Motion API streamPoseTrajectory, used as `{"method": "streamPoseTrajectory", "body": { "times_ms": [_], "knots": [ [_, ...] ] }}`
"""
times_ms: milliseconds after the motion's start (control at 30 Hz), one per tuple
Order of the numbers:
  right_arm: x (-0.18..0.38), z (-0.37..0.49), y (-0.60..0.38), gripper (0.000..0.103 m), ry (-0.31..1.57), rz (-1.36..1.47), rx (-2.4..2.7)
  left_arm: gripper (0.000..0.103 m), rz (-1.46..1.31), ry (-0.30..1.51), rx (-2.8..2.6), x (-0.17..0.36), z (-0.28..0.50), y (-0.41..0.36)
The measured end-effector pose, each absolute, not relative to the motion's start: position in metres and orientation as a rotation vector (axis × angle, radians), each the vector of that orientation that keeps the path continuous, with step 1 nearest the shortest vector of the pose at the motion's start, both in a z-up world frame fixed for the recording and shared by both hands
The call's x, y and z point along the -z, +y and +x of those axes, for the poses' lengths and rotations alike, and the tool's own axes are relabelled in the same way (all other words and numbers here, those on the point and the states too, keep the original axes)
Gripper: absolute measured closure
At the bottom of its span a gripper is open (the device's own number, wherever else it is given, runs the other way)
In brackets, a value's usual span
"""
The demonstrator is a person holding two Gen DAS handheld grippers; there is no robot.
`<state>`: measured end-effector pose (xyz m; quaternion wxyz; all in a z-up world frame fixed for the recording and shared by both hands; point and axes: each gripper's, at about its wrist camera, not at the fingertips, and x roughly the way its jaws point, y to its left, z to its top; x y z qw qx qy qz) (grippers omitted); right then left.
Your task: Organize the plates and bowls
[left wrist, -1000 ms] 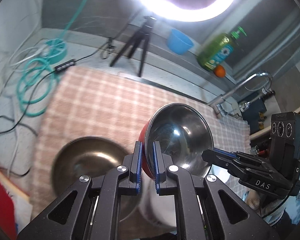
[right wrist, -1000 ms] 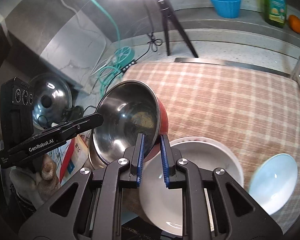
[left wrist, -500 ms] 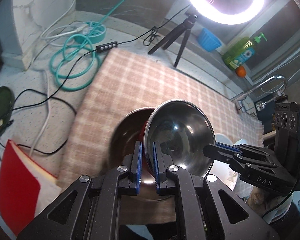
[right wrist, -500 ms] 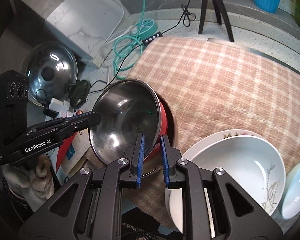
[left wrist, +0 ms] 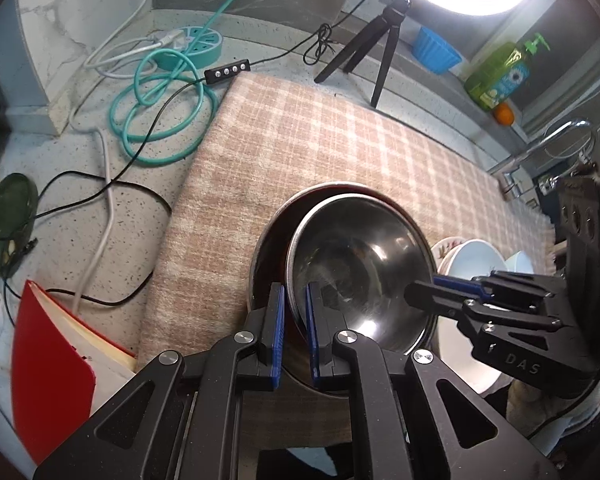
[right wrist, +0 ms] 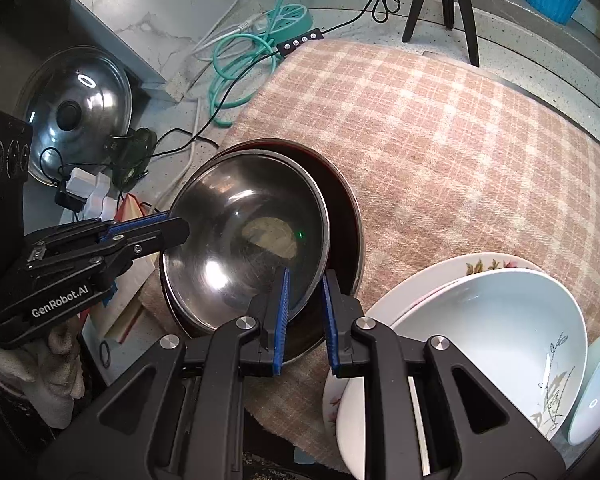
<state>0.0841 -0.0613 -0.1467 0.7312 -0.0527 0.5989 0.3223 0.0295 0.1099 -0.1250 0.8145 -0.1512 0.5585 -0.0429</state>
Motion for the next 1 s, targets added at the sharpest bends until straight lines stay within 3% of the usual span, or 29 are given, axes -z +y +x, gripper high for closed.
{"method": "streamPoseTrajectory", "body": {
  "times_ms": [500,700,867,1000],
  "knots": [
    [0.149,0.087,-0.059,0.084,1.308,-0.147,-0.704,0.095,-0.266,1.217,0.068,0.134,0.033,0.103],
    [0.148,0.087,-0.061,0.076,1.313,-0.133,-0.717,0.093,-0.263,1.218,0.065,0.133,0.033,0.102],
    [0.138,0.087,-0.062,0.061,1.283,-0.127,-0.73,0.093,-0.255,1.211,0.066,0.13,0.033,0.103],
    [0.13,0.09,-0.063,0.061,1.269,-0.105,-0.731,0.093,-0.28,1.181,0.057,0.122,0.035,0.109]
  ]
}}
